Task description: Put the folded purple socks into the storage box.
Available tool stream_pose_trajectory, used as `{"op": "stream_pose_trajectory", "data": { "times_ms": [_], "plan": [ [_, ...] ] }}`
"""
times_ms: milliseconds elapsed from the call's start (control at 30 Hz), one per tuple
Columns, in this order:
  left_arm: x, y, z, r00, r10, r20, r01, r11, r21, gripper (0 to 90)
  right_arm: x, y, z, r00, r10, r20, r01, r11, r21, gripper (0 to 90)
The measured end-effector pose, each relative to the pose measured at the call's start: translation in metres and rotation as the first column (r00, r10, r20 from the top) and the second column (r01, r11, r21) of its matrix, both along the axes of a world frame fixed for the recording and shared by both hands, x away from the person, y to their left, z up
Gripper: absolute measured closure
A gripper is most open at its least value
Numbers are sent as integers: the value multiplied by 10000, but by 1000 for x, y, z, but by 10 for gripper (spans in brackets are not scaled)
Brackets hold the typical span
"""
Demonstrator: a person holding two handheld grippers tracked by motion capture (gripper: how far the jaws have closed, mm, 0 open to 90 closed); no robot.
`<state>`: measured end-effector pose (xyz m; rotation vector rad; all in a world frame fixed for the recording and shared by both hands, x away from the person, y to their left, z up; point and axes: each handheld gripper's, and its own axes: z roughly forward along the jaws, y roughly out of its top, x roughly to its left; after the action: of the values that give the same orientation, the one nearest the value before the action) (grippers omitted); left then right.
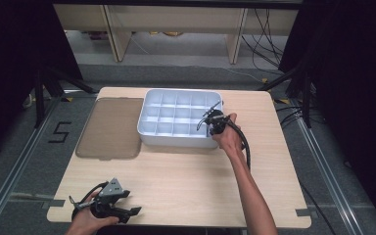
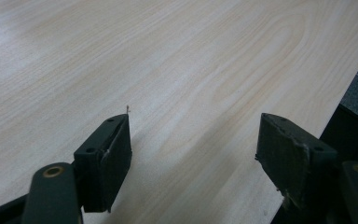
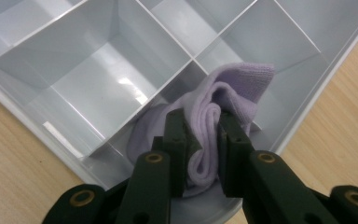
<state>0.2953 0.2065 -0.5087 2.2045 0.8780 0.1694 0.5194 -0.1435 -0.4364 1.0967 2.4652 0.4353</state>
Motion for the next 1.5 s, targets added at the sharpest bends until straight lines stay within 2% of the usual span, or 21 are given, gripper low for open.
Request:
{"op": "stream_pose_trajectory", "data": {
  "times_ms": [267, 333, 367, 400, 433, 500, 567, 633, 667, 800, 833, 867, 900, 1033, 1100, 1200, 1300, 1367, 1400, 1433, 1500],
  "plan": [
    [-1, -1, 0, 10000, 63, 16, -63, 10000, -63, 256, 5, -1, -8, 9992, -121, -370, 122, 9999, 28, 765],
    [-1, -1, 0, 10000, 64, -1, -64, 9999, -84, 255, 5, -3, -6, 9992, -137, -364, 146, 9996, 239, 752],
    [0, 0, 0, 10000, -20, -9, 20, 10000, 45, 255, 4, -6, 1, 9989, -165, -428, 190, 9980, 595, 698],
    [0, 0, 0, 10000, 45, 24, -46, 10000, 63, 255, 4, -6, 1, 9989, -165, -428, 190, 9980, 595, 698],
    [1, 0, 0, 10000, 19, 47, -19, 10000, 97, 255, 4, -9, 7, 9994, -317, -131, 328, 9949, 957, 598],
    [-1, -1, 0, 10000, 63, -17, -63, 10000, -75, 255, 4, -11, 12, 9995, -323, 15, 319, 9931, 1128, 592],
    [-1, -1, 0, 10000, -45, -45, 45, 10000, 29, 255, 1, -14, 21, 9993, -311, 208, 277, 9886, 1483, 595],
    [-1, -2, -1, 9999, 69, -146, -70, 9999, -75, 255, -1, -14, 29, 9991, -291, 319, 232, 9848, 1719, 658],
    [0, -2, -1, 10000, -23, 24, 23, 9999, 100, 255, 0, -14, 32, 9992, -92, 381, 25, 9852, 1713, 761],
    [0, -2, -1, 10000, -7, 8, 7, 9999, 103, 255, 4, -12, 28, 9998, -199, 89, 183, 9891, 1461, 826],
    [0, -1, -1, 10000, -24, -3, 24, 10000, 82, 255, 8, -10, 21, 9995, -278, -162, 296, 9913, 1285, 840],
    [0, -1, -1, 10000, -48, 12, 48, 9999, 89, 255, 8, -10, 21, 9995, -278, -162, 296, 9913, 1285, 840],
    [-1, -2, -1, 9999, 67, -75, -67, 10000, 48, 255, 11, -8, 13, 9991, -277, -320, 315, 9918, 1240, 859],
    [-1, -1, -1, 10000, -29, -21, 29, 10000, 81, 256, 12, -4, 3, 9975, -167, -691, 249, 9926, 1189, 869],
    [-1, -1, 0, 9999, -87, -51, 87, 9999, 77, 256, 15, 0, -7, 9943, -67, -1061, 163, 9958, 903, 873],
    [-1, -1, 0, 9999, -147, -59, 147, 9998, 98, 256, 19, 0, -13, 9933, -58, -1158, 153, 9965, 818, 874],
    [-1, -1, -1, 9999, 29, -97, -30, 10000, -43, 256, 22, -2, -13, 9908, 62, -1351, 42, 9971, 766, 874],
    [-1, -1, -1, 9999, 24, -160, -25, 10000, -50, 256, 23, -2, -14, 9902, -69, -1394, 177, 9969, 761, 874],
    [-1, -1, -1, 9999, 19, -118, -19, 10000, 77, 256, 22, -1, -16, 9886, -333, -1467, 467, 9950, 886, 874],
    [-2, -2, 0, 10000, -23, -31, 23, 10000, -93, 256, 24, -1, -16, 9894, -256, -1432, 375, 9960, 809, 872],
    [-2, -2, 0, 10000, -33, -9, 33, 10000, -78, 256, 23, 0, -15, 9872, -335, -1560, 476, 9951, 869, 866]
  ]
}}
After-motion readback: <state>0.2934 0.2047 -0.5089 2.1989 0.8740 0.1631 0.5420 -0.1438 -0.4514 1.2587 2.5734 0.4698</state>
